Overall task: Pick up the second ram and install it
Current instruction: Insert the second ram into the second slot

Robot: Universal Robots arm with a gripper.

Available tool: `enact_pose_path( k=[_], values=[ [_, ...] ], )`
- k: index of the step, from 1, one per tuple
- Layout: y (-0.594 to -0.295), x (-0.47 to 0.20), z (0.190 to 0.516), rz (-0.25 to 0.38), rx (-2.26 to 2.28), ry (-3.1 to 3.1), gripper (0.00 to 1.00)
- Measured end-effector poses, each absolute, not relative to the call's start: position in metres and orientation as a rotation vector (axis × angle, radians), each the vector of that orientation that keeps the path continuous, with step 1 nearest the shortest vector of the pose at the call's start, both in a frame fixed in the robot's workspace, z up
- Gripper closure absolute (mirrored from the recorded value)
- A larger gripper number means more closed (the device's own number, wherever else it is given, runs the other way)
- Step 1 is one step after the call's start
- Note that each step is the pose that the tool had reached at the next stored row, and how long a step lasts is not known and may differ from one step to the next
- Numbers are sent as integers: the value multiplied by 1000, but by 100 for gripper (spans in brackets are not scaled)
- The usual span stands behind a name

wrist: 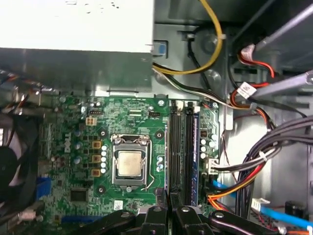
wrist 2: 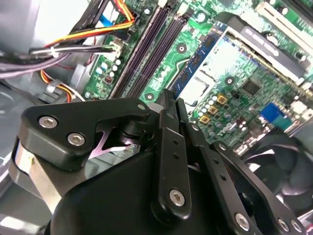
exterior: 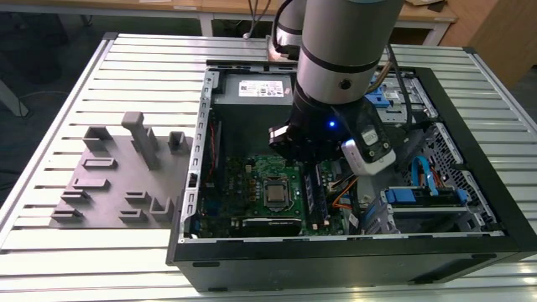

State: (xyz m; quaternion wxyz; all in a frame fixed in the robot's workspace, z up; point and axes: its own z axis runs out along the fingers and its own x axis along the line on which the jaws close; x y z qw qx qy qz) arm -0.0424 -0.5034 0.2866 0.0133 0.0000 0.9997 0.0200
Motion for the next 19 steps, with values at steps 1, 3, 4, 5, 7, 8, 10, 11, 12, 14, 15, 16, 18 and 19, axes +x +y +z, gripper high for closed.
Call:
enact_pose_path(
  k=[1, 3, 4, 5, 7, 8, 10, 11, 12, 14, 15, 16, 18, 19],
  values=[
    [-503, -42, 286, 62, 23, 3114, 86],
    [-503, -42, 286, 62, 58, 3113, 86],
    [-503, -42, 286, 62, 76, 3112, 86],
    [-503, -42, 286, 62, 93, 3112, 86],
    [-503, -42, 286, 62, 111, 3111, 86],
    [-503, -42, 286, 62, 112, 3111, 86],
    [-503, -42, 286, 62, 112, 3111, 86],
    [-503, -42, 286, 62, 112, 3111, 86],
    [-503, -42, 286, 62, 112, 3111, 86],
    [-503, -42, 285, 62, 112, 3111, 86],
    [-503, -42, 285, 62, 112, 3111, 86],
    [-503, -42, 284, 62, 112, 3111, 86],
    [-503, -42, 282, 62, 112, 3111, 86],
    [-502, -41, 281, 62, 112, 3111, 86]
  ],
)
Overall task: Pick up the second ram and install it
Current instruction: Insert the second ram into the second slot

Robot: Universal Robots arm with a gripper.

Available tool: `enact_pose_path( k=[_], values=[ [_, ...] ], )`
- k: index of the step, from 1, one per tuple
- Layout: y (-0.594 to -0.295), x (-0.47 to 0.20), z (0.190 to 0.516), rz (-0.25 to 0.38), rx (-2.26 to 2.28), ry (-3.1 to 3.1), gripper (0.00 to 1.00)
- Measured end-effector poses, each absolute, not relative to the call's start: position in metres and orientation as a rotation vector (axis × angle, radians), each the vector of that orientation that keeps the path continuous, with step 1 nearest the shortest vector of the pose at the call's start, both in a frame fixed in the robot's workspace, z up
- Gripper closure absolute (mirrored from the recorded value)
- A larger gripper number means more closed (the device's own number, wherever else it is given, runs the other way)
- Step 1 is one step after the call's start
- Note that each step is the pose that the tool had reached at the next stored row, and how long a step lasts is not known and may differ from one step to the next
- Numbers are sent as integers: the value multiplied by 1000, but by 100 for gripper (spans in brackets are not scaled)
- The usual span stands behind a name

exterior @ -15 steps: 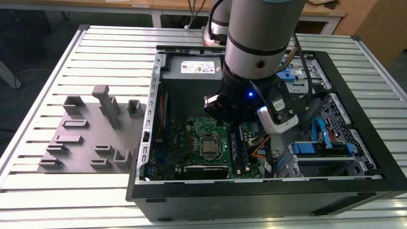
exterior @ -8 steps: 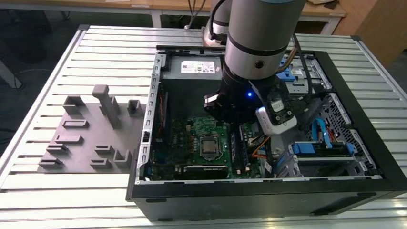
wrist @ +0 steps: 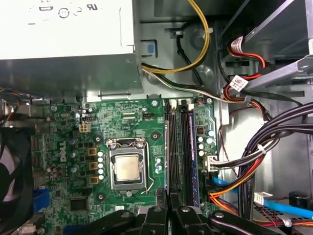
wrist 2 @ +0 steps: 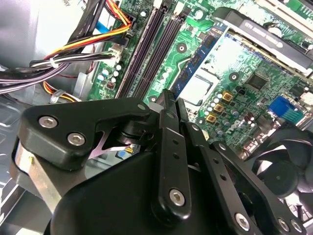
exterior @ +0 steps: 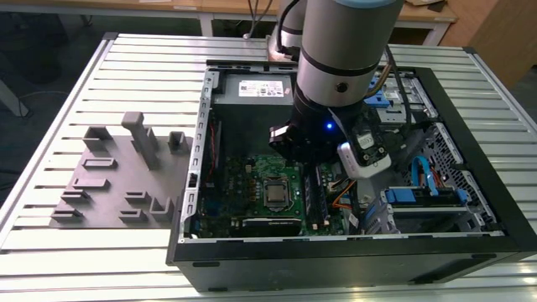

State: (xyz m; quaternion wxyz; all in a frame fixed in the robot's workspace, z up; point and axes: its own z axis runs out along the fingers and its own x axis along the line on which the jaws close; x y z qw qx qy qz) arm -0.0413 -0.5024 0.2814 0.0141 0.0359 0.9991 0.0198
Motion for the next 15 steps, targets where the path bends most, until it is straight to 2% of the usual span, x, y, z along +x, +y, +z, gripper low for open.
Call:
enact_pose_path(
  k=[15],
  values=[
    [-502, -41, 268, 61, 112, 3111, 86]
  ],
)
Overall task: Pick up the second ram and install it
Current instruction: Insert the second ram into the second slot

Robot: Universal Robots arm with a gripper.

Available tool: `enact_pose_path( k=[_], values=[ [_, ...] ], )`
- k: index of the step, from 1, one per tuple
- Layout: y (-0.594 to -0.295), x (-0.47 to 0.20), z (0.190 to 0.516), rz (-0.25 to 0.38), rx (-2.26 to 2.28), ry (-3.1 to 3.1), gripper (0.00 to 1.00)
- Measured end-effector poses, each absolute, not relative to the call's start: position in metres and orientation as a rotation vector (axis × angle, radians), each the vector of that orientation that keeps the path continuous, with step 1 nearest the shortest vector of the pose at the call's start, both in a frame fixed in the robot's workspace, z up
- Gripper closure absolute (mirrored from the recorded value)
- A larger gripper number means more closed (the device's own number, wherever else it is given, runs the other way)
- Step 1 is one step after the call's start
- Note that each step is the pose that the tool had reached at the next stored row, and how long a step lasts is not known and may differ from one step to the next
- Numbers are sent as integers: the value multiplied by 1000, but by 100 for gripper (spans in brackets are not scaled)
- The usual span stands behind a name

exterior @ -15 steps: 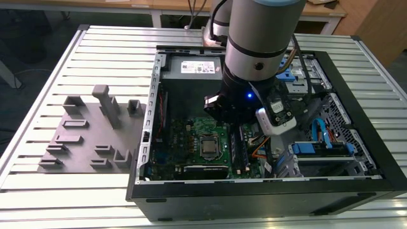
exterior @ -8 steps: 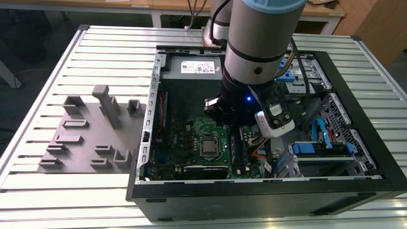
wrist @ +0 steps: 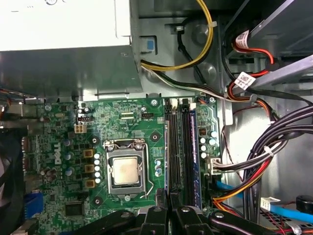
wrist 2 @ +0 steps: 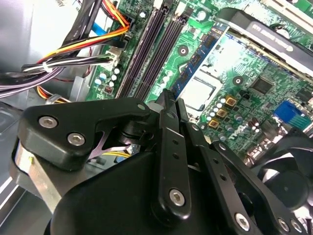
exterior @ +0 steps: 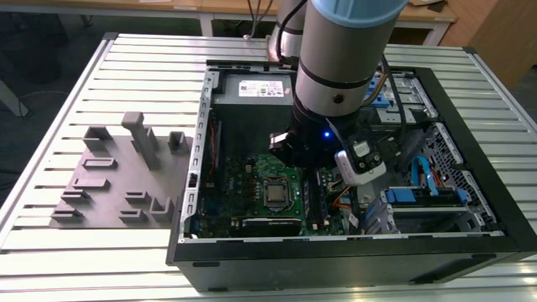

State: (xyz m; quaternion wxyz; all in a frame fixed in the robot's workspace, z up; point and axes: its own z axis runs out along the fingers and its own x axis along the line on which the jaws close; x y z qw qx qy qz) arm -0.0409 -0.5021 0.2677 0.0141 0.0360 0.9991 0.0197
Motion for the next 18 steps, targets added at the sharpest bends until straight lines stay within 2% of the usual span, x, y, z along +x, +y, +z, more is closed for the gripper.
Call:
enact_pose_path(
  k=[18],
  values=[
    [-489, -31, 244, 61, 112, 3113, 86]
  ],
)
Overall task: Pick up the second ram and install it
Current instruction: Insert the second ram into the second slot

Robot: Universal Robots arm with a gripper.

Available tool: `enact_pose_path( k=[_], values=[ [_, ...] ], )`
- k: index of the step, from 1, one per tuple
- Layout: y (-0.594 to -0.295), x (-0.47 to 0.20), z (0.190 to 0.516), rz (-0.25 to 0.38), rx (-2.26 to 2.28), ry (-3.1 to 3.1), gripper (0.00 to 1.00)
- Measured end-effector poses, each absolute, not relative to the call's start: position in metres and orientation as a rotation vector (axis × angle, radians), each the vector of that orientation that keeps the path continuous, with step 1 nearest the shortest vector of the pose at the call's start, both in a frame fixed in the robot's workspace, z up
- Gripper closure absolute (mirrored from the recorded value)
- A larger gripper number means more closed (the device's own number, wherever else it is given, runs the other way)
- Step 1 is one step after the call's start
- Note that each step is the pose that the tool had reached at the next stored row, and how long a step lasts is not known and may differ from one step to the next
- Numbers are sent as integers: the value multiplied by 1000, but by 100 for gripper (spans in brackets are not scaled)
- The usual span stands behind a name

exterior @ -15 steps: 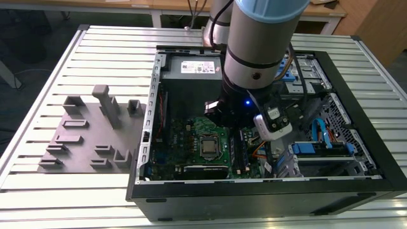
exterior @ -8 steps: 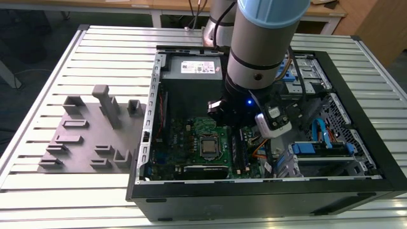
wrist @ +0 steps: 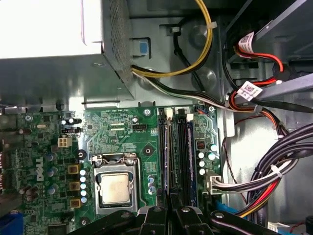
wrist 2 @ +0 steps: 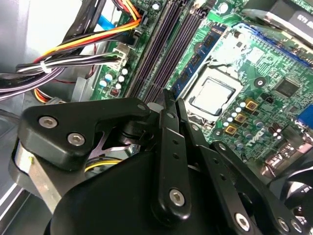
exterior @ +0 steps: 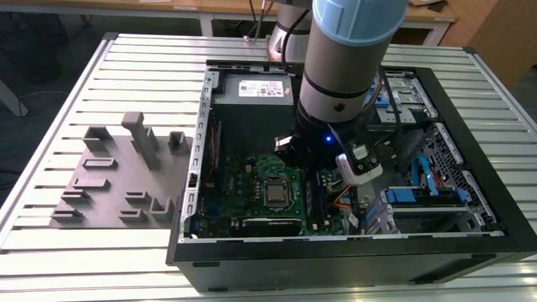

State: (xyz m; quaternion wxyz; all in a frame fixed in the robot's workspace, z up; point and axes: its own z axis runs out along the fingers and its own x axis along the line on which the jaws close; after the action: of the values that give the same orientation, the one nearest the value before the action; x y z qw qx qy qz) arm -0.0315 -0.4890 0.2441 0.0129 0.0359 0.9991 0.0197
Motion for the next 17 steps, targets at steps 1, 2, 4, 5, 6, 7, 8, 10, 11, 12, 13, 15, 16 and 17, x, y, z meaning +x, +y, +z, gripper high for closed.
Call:
enact_pose_path(
  k=[1, 2, 4, 5, 6, 7, 8, 10, 11, 12, 13, 15, 16, 17],
  values=[
    [-489, -31, 243, 61, 112, 3113, 86],
    [-489, -31, 242, 61, 112, 3113, 86],
    [-489, -31, 241, 61, 112, 3113, 86],
    [-489, -31, 240, 61, 112, 3113, 86],
    [-489, -31, 239, 61, 112, 3113, 86],
    [-489, -31, 239, 61, 112, 3113, 86],
    [-489, -31, 238, 61, 112, 3113, 86],
    [-489, -31, 236, 61, 112, 3113, 86],
    [-489, -31, 236, 61, 112, 3113, 86],
    [-489, -31, 235, 61, 112, 3113, 86],
    [-489, -31, 235, 61, 112, 3113, 86],
    [-489, -31, 234, 61, 112, 3113, 86],
    [-489, -31, 233, 61, 112, 3113, 86],
    [-489, -31, 233, 61, 112, 3113, 86]
  ],
)
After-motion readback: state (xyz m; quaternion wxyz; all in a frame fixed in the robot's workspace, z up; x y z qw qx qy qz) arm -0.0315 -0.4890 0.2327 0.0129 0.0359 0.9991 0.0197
